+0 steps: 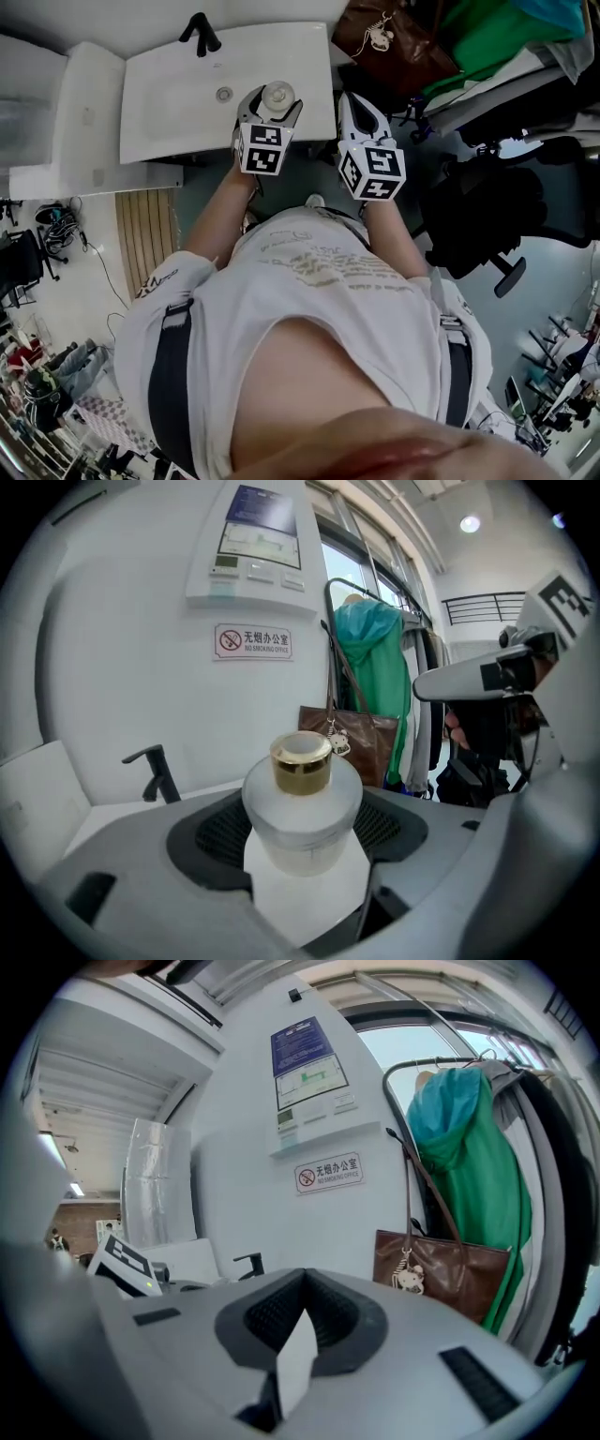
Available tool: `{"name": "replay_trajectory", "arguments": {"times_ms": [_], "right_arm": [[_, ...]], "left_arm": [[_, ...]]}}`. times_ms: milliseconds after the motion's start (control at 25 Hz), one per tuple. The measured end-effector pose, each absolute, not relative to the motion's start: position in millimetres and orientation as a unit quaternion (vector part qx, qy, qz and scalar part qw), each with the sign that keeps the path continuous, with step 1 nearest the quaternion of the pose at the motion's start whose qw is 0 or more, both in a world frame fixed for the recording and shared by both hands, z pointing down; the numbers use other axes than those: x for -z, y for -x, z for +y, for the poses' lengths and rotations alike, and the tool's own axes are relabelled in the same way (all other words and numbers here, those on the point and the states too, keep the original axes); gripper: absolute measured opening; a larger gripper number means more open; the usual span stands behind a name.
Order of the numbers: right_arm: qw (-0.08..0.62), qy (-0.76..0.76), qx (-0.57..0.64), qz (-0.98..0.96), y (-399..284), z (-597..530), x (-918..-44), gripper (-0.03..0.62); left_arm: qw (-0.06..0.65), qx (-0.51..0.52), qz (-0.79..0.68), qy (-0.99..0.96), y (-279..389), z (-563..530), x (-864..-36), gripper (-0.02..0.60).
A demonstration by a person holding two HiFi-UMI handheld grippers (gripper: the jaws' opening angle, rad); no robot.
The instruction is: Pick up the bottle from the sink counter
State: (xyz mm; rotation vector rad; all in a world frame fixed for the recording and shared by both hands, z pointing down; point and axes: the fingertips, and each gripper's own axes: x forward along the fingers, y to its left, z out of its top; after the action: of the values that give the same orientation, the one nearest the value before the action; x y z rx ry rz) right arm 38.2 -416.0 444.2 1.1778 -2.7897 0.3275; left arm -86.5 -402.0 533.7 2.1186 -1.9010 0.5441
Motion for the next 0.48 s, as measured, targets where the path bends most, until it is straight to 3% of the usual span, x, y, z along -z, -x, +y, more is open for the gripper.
{"name": "replay_trajectory", "arguments": {"times_ms": [480], "right_arm": [[0.025, -0.332, -0.081, -0.940, 42.8, -382.3, -427.2, 0.025]], "left_arm": [[0.090, -0.149, -0.708, -0.684, 146.4, -341.9, -454.5, 0.345]]}}
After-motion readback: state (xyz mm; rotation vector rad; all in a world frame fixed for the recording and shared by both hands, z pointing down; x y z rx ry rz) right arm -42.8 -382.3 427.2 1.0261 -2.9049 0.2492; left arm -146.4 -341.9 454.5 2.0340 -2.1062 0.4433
